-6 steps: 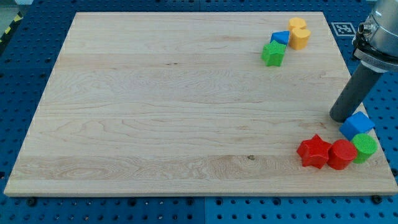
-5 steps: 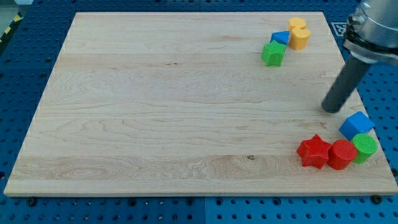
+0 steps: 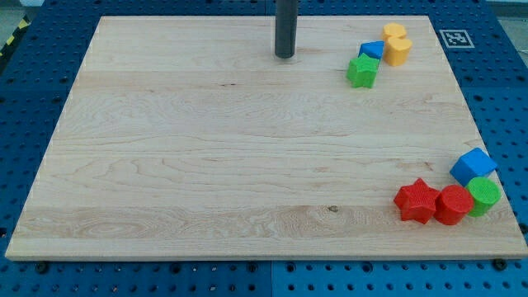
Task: Push green star into the red circle
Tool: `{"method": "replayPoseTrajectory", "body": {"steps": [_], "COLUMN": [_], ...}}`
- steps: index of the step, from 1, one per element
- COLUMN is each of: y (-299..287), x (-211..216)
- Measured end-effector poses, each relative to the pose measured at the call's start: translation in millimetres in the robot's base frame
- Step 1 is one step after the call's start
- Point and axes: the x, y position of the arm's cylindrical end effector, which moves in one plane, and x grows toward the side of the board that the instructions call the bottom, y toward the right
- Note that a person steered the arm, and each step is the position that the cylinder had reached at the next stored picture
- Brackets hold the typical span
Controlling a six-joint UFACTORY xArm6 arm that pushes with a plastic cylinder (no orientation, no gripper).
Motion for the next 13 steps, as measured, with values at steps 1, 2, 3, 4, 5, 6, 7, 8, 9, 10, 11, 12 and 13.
{"method": "replayPoseTrajectory", "body": {"steps": [1,2,3,4,5,6,7,8,9,10,11,12,13], "y": [45,91,103,79,70,124,185,209,222,259,243,200,166], "x": [34,80,84,67,38,44,90,113,84,88,117,127,135]}}
